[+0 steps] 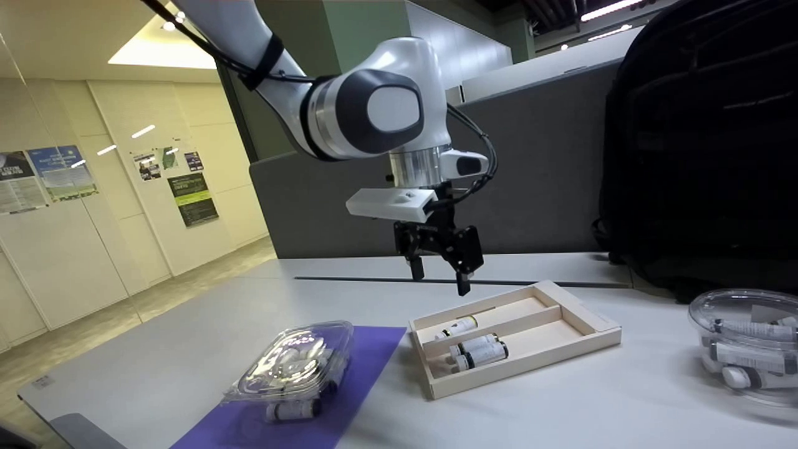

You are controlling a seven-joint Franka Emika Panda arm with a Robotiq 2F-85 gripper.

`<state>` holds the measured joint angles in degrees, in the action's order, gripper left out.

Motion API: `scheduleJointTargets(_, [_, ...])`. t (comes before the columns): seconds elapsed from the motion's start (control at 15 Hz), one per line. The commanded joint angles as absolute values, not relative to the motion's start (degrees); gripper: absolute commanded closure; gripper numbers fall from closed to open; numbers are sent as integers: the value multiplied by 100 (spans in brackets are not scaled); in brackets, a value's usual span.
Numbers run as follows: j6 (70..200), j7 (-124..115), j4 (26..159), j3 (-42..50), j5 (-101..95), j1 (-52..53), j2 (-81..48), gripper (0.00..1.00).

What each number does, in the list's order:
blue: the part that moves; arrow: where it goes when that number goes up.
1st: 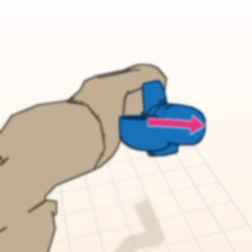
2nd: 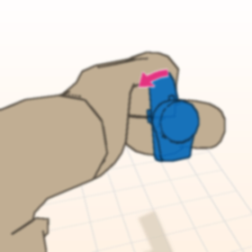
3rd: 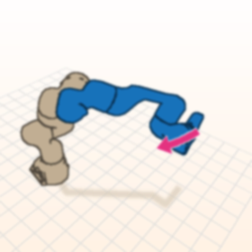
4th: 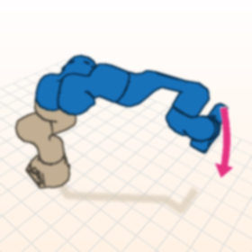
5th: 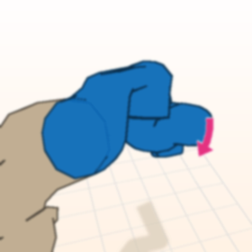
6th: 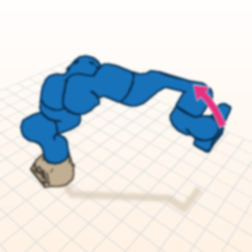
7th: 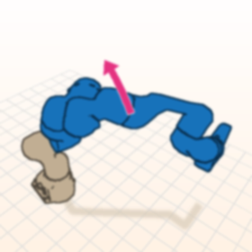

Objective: Remove a bottle from the left compartment of the tray and put it on the table

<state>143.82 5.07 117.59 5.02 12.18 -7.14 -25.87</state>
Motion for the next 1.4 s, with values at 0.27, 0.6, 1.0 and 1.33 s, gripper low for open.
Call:
scheduleJointTargets(0.27, [14325, 235, 11148, 526, 957, -768, -3157, 0])
scheduleJointTargets(0.6, [14325, 136, 10297, 560, 730, -726, -3997, 0])
scheduleJointTargets(1.0, [14284, 207, 9768, 461, 544, -653, -4519, 0])
scheduleJointTargets(1.33, [14306, 299, 9623, 412, 446, -648, -4667, 25])
